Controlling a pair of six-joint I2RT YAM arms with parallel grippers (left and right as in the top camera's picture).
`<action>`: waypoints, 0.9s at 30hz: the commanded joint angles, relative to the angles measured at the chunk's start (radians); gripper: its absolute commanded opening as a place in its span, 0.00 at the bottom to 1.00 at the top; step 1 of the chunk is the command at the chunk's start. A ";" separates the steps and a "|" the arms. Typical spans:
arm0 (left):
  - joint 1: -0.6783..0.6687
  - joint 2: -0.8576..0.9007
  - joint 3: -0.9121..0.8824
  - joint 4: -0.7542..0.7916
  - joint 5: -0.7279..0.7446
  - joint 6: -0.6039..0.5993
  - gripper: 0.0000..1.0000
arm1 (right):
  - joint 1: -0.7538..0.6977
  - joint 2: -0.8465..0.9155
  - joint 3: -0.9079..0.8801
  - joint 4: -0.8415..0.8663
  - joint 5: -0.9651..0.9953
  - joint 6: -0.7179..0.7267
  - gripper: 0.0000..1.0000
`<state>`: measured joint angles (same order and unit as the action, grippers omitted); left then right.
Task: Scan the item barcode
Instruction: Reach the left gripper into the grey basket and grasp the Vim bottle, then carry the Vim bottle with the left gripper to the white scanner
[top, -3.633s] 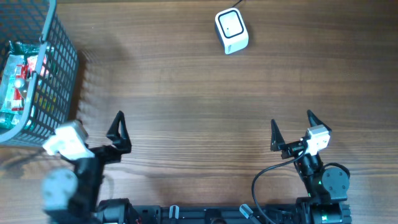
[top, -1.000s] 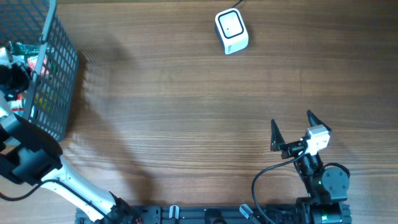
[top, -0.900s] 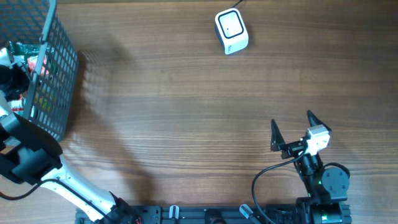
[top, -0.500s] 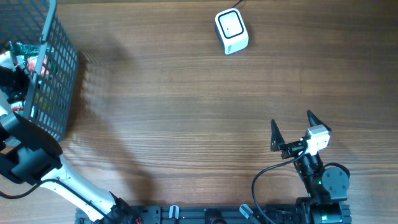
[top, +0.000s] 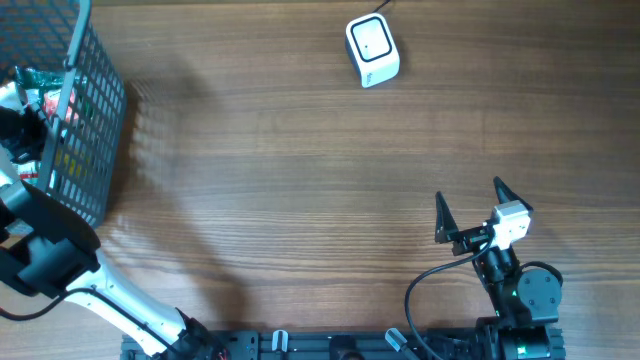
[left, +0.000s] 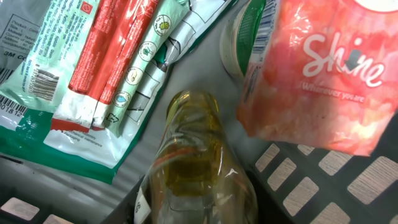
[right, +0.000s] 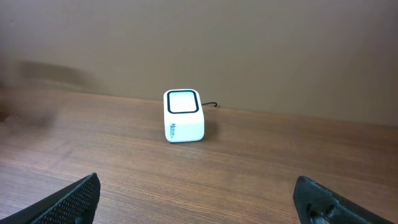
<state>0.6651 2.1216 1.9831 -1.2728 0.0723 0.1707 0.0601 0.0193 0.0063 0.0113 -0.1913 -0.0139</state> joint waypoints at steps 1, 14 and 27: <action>0.005 -0.103 0.040 0.014 0.023 -0.040 0.20 | 0.002 -0.005 -0.001 0.003 -0.010 -0.012 1.00; -0.002 -0.555 0.067 0.227 0.039 -0.302 0.17 | 0.002 -0.005 -0.001 0.003 -0.010 -0.012 1.00; -0.449 -0.683 0.066 -0.049 0.065 -0.441 0.15 | 0.002 -0.005 -0.001 0.003 -0.010 -0.012 1.00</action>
<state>0.3607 1.4456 2.0357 -1.2613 0.1223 -0.2276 0.0601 0.0196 0.0063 0.0116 -0.1913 -0.0139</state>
